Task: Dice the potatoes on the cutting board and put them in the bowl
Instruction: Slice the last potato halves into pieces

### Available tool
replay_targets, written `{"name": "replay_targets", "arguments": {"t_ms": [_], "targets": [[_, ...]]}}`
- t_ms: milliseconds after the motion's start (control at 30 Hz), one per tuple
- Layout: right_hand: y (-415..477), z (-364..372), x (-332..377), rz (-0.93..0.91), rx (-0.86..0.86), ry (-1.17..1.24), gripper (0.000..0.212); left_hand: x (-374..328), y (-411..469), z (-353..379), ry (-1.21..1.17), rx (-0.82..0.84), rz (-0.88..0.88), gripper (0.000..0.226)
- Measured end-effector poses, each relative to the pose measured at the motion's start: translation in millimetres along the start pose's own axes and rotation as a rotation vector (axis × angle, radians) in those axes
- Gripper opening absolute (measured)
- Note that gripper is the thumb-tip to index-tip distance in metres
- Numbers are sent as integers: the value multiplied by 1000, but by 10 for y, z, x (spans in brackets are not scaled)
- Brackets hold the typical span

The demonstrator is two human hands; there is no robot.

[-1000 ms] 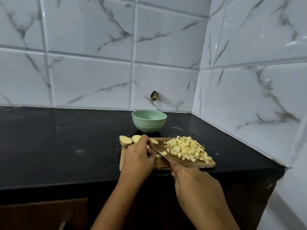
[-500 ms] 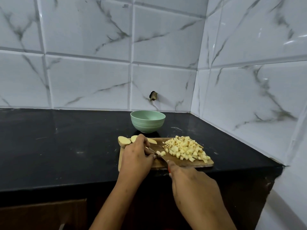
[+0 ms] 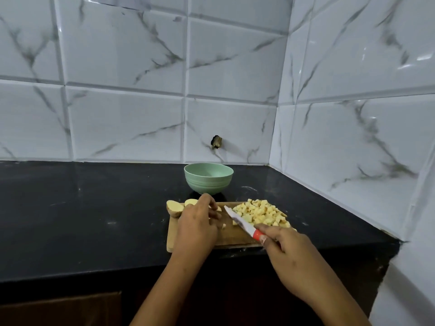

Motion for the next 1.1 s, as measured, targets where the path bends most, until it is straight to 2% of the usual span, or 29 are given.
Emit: {"name": "replay_targets", "arguments": {"t_ms": [133,200,367,533,667,867,1000,1100], "targets": [[-18,159,-48,49,224,171,34,69,-19,-111,119,-29,-28,26],[9,182,-68,77,257,172,33,57,-32,-91,201,22,-27,27],[155,48,-183,128,178,186,31,8,-46,1,353,112,13,26],[175,27,-247,164,189,213,29,-56,-53,-4,271,80,73,16],[190,7,-276,176,185,142,23,-75,-59,-30,204,61,88,7],[172,-239,-219,145,130,172,20,-53,-96,-96,154,-11,62,19],[7,-91,-90,80,175,59,15,-58,-120,-135,158,-36,35,19],[37,-72,-94,87,83,-72,15,-67,-111,-117,141,-20,43,18]]}}
Point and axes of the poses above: each hand's wrist, its own y-axis towards the middle knuckle, its own z-axis out of the palm, x = y × z, the point moved 9 cm from there along y, towards the middle knuckle, and after that the axes turned 13 degrees about z, right-handed, at the moved point
